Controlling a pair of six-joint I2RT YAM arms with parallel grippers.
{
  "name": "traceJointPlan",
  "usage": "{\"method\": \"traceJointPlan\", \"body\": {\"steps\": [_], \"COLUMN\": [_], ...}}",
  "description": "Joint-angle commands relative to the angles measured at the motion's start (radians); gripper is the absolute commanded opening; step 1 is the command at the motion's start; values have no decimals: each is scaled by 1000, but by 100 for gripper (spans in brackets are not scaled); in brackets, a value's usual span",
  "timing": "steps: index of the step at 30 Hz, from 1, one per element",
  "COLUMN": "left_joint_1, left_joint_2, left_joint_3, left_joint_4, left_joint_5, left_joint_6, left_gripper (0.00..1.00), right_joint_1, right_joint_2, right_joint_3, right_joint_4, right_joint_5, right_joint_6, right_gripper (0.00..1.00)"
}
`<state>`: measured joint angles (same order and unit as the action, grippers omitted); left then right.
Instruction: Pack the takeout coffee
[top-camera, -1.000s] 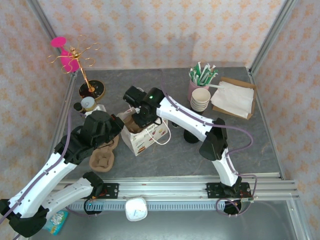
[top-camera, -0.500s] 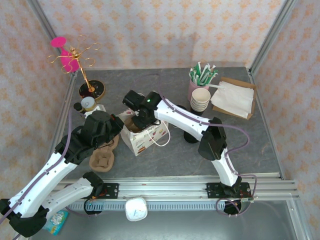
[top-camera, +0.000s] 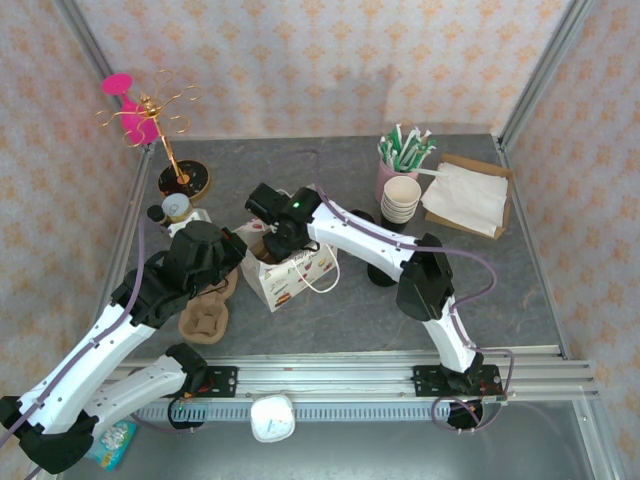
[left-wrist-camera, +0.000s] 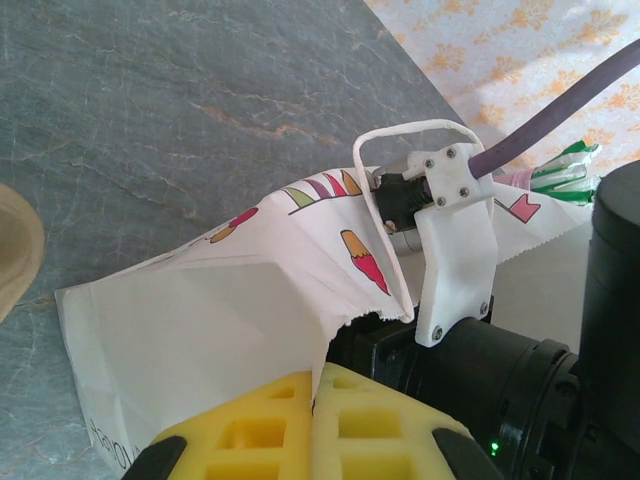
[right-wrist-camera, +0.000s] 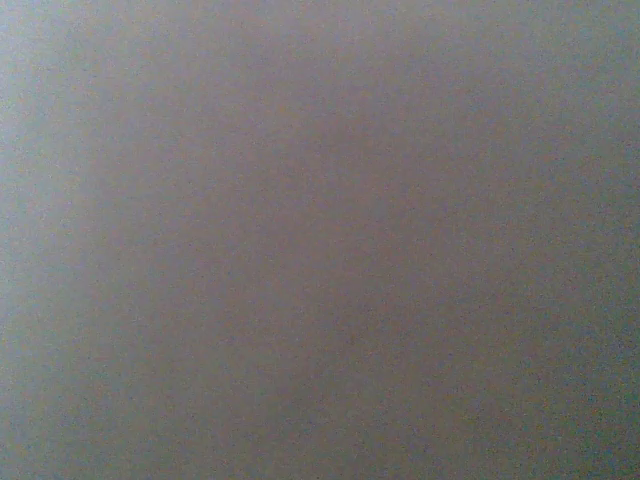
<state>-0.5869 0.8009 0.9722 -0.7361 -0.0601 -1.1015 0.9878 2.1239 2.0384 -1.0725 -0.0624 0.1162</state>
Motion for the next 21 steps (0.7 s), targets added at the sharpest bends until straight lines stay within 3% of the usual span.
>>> {"method": "traceJointPlan", "body": {"steps": [1, 17, 21], "left_joint_1": [4, 4, 4], "left_joint_2": [3, 10, 12], "left_joint_3": [-11, -15, -10], "left_joint_4": [-22, -17, -20], "left_joint_5": [-18, -20, -22], "left_joint_6": [3, 0, 1], "left_gripper": [5, 5, 5], "right_joint_1": [8, 4, -2], "right_joint_2": [-4, -35, -46], "right_joint_3": [-43, -184, -171], "right_joint_4": [12, 175, 168], "right_joint_5": [35, 35, 57], "right_joint_6": [3, 31, 25], "right_gripper": [52, 64, 75]}}
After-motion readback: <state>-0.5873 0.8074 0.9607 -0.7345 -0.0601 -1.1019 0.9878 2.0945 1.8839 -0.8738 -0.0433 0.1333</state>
